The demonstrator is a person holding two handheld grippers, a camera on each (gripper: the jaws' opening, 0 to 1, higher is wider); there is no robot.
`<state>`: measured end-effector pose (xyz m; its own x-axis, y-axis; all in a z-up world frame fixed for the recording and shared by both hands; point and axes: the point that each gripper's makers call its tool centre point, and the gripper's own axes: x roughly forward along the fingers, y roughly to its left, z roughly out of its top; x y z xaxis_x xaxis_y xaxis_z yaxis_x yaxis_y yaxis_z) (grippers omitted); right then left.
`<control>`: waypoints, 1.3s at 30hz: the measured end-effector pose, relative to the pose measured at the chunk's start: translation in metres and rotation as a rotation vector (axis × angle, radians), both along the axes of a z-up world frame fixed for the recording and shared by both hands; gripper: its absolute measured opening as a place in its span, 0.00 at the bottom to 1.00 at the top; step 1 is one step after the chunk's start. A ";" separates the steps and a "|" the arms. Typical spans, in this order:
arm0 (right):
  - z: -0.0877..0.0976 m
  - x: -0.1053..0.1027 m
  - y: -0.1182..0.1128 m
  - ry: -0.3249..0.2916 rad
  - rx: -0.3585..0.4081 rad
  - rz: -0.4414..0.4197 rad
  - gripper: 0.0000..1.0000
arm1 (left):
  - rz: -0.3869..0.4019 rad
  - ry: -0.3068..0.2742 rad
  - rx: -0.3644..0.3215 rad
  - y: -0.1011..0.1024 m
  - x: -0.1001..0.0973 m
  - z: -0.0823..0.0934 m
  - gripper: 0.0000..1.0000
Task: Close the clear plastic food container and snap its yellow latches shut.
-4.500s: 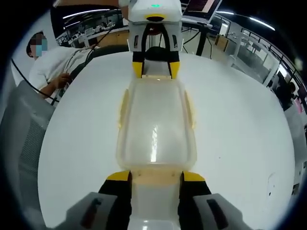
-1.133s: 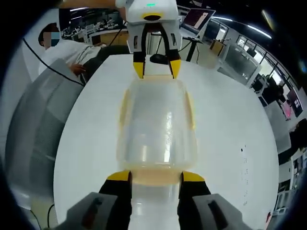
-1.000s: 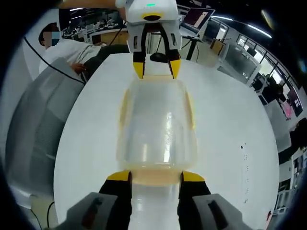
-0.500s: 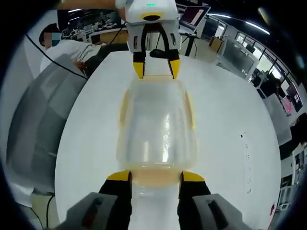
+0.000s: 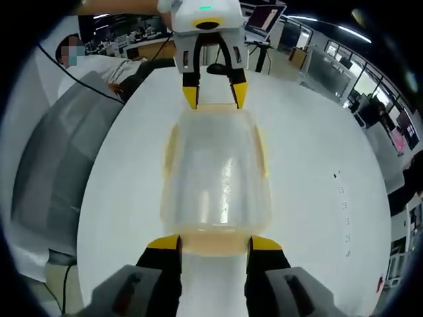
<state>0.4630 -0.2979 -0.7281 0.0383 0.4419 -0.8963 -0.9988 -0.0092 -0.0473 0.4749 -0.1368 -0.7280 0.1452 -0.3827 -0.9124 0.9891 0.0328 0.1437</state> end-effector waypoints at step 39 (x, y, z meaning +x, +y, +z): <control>-0.016 0.000 -0.011 0.064 0.003 0.030 0.36 | 0.006 0.073 -0.030 -0.010 -0.008 -0.013 0.37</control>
<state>0.4626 -0.3087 -0.7442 -0.0320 0.4451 -0.8949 -0.9991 -0.0387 0.0164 0.4670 -0.1472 -0.7414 0.0816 -0.4093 -0.9088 0.9966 0.0423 0.0704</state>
